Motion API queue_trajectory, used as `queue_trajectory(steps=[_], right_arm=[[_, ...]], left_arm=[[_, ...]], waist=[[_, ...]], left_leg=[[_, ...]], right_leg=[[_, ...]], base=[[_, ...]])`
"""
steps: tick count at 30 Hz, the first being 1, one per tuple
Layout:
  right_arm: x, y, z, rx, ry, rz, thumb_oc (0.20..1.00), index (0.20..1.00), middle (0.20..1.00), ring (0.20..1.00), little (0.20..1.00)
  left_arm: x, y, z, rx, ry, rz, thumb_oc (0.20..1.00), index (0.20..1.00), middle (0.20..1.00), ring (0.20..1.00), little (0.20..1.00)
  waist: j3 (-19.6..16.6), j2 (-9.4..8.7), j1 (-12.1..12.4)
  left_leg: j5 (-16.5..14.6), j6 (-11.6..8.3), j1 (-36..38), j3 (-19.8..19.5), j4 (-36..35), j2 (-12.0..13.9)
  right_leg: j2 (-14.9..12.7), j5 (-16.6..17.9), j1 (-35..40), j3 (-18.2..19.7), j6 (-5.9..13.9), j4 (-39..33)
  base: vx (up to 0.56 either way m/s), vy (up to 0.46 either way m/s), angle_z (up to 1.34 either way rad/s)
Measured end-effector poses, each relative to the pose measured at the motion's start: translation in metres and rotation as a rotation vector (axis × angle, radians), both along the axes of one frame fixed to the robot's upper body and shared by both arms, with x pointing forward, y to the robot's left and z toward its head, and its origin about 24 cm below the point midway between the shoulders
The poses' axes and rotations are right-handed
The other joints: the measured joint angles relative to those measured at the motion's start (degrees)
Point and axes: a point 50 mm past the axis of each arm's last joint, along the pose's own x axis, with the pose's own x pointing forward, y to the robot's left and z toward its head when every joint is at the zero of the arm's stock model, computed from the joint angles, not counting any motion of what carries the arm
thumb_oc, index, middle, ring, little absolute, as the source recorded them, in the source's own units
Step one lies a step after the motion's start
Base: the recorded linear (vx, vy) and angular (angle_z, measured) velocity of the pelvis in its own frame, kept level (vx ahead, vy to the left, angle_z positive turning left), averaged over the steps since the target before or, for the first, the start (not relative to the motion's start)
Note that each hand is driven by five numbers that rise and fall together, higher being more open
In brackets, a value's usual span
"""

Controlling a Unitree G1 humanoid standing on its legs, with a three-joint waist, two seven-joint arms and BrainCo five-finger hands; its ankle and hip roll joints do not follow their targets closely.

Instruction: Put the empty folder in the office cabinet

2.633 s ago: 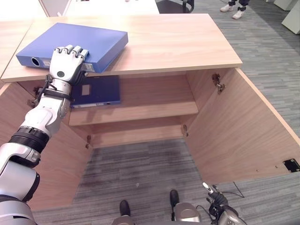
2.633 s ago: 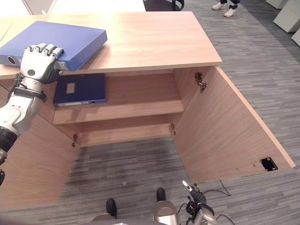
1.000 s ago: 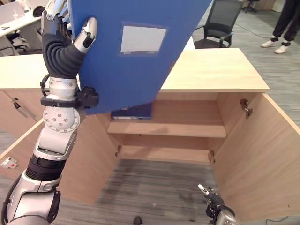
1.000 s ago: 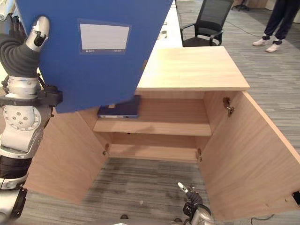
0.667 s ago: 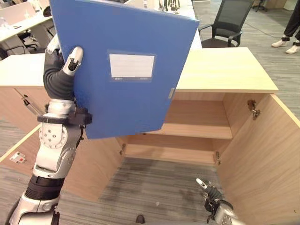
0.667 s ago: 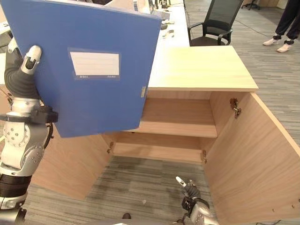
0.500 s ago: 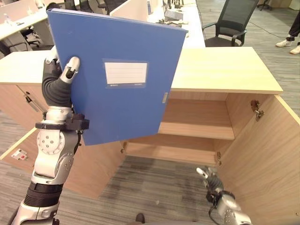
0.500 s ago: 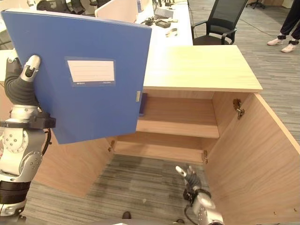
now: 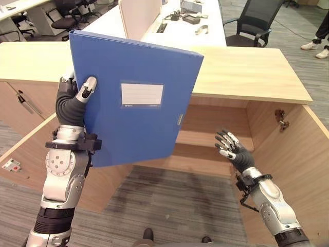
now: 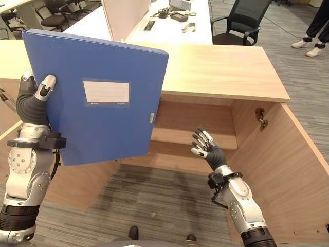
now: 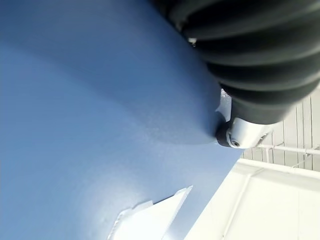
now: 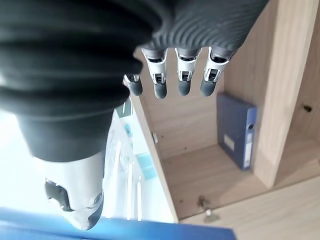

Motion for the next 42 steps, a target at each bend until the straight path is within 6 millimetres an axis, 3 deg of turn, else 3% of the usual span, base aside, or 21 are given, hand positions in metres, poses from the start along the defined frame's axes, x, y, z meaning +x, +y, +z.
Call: queue_trajectory(steps=[9,12,42], right_arm=[[0.004,0.043,0.007,0.093,-0.013,0.21,1.0,1.0,1.0,1.0,1.0],[0.004,0.065,0.023,0.104,-0.069,0.321,1.0,1.0,1.0,1.0,1.0],[0.011,0.062,0.019,0.129,-0.038,0.207,1.0,1.0,1.0,1.0,1.0]], left_arm=[[0.004,-0.007,-0.001,0.055,0.0,-0.008,0.2,0.2,0.2,0.2,0.2],[0.014,-0.021,-0.005,0.076,0.023,-0.057,0.2,0.2,0.2,0.2,0.2],[0.023,-0.041,-0.018,0.022,0.085,-0.123,0.2,0.2,0.2,0.2,0.2]], waist=[[0.3,-0.38,-0.2],[0.4,-0.53,-0.4],[0.6,-0.98,-1.0]], left_leg=[[0.0,0.04,0.0,0.2,-0.4,0.0],[0.0,0.02,-0.1,0.3,-0.3,0.0],[0.0,0.02,0.6,0.6,0.0,0.0]], right_leg=[[0.0,0.0,-0.1,0.3,0.0,0.0],[0.0,0.0,-0.3,0.4,0.0,0.0],[0.0,0.1,0.1,0.8,0.0,0.0]], base=[[0.0,0.0,0.0],[0.0,0.0,0.0],[0.0,0.0,0.0]])
